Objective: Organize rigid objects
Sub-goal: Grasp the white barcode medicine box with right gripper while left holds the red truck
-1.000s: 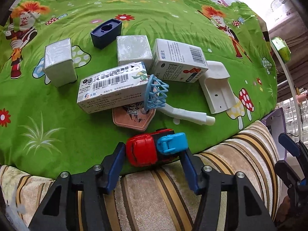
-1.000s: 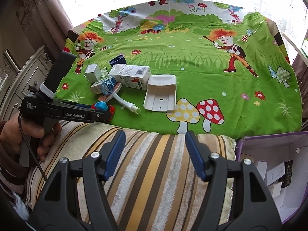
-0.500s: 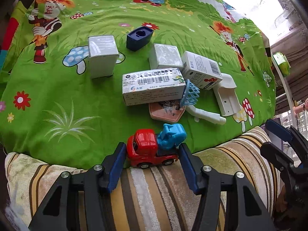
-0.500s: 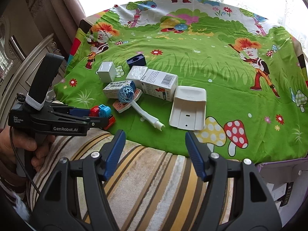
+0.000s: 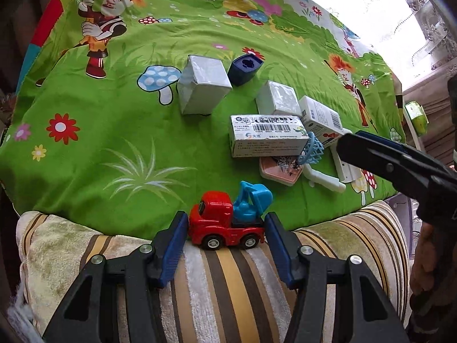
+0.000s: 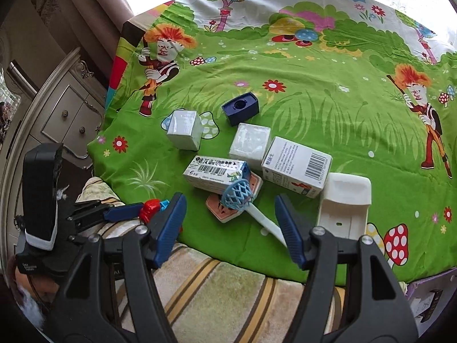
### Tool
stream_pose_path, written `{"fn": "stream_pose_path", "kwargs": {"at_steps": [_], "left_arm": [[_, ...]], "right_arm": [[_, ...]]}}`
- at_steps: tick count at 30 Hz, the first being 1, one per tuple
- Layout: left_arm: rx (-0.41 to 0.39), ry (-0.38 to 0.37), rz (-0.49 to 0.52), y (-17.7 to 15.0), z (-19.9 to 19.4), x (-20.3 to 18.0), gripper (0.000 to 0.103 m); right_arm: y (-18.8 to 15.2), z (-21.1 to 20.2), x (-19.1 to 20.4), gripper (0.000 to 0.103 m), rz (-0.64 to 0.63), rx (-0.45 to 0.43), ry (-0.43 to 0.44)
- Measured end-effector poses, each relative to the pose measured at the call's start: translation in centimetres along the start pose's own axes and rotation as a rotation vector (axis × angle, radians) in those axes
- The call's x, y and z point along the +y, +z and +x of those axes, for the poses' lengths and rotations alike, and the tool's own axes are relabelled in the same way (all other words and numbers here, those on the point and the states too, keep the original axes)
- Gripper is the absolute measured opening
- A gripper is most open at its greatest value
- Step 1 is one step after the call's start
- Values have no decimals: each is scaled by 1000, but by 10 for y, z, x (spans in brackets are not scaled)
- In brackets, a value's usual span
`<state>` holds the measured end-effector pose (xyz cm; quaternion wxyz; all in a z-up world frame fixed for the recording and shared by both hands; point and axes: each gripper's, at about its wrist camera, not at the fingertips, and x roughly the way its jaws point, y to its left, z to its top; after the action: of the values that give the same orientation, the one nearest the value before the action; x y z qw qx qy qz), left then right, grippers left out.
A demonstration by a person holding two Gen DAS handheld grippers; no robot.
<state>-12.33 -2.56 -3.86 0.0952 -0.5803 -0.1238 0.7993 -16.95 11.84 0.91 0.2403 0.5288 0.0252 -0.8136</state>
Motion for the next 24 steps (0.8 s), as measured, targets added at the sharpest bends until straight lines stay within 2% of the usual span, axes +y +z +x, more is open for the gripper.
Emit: {"fn": "stream_pose_path", "kwargs": {"at_steps": [5, 11, 20, 24], "left_arm": [[-2, -13, 9, -1, 3, 1, 56], [7, 6, 39, -2, 3, 1, 58], [1, -3, 52, -3, 6, -2, 66], [-4, -11, 56, -4, 5, -2, 69]], "right_arm": [[17, 31, 12, 72, -10, 82, -43], [25, 62, 21, 75, -29, 167, -89], [30, 85, 30, 80, -30, 200, -135], [30, 91, 33, 82, -53, 182, -161]]}}
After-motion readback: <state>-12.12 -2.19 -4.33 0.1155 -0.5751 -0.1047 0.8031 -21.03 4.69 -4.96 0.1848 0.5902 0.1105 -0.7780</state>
